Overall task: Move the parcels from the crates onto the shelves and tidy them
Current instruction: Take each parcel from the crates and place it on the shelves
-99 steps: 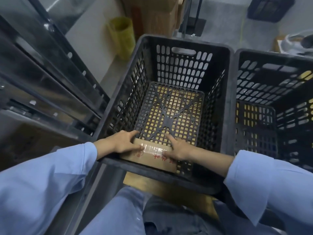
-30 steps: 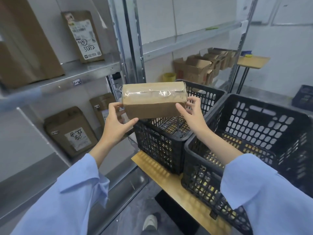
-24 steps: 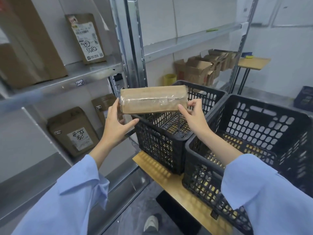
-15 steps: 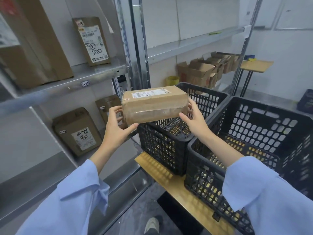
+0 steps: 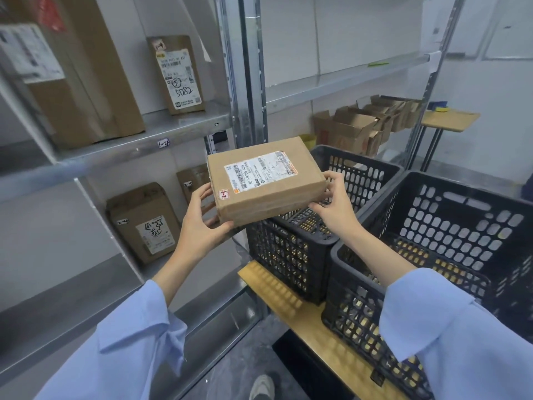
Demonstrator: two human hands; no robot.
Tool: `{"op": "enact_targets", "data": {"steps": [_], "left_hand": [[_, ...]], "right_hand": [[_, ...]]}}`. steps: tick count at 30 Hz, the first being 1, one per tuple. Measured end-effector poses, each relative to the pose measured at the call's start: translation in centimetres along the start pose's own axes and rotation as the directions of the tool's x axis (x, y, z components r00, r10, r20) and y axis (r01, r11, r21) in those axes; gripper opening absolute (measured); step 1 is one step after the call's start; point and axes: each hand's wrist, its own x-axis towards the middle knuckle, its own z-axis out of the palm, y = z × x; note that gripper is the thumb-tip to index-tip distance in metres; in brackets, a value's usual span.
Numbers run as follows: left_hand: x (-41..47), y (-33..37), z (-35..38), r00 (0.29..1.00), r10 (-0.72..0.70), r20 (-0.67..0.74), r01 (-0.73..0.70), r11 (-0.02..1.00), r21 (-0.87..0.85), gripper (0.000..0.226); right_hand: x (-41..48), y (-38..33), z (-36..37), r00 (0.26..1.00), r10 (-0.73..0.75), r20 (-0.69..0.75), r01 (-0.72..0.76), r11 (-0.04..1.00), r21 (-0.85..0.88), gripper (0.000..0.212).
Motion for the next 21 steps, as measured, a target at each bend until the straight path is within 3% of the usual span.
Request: {"op": "enact_targets", "data": {"steps": [9,15,21], "left_hand": [[-0.2,-0.2,-0.8,0.999,-0.024,-0.044,0.021,0.998,-0.061,0.082],[0.4,0.0,-1.0,0.992,-0.004,-0.125,0.002,1.000,-0.016,0.080],[1.0,0.4,-1.8,0.992,0.032,-0.124,-0.027,0.999,0.039,0.080]], "right_hand": [[-0.3,-0.1,0.5,0.999,0.009,0.051,-0.013,0.997,0.080,0.062],[-0.7,-0.2,0.6,0.997,-0.036,0.070,0.032,0.998,0.057,0.042],[-1.7,-0.6,0.1,0.994,-0.075,0.081,0.069,0.994,0.080,0.042]]}}
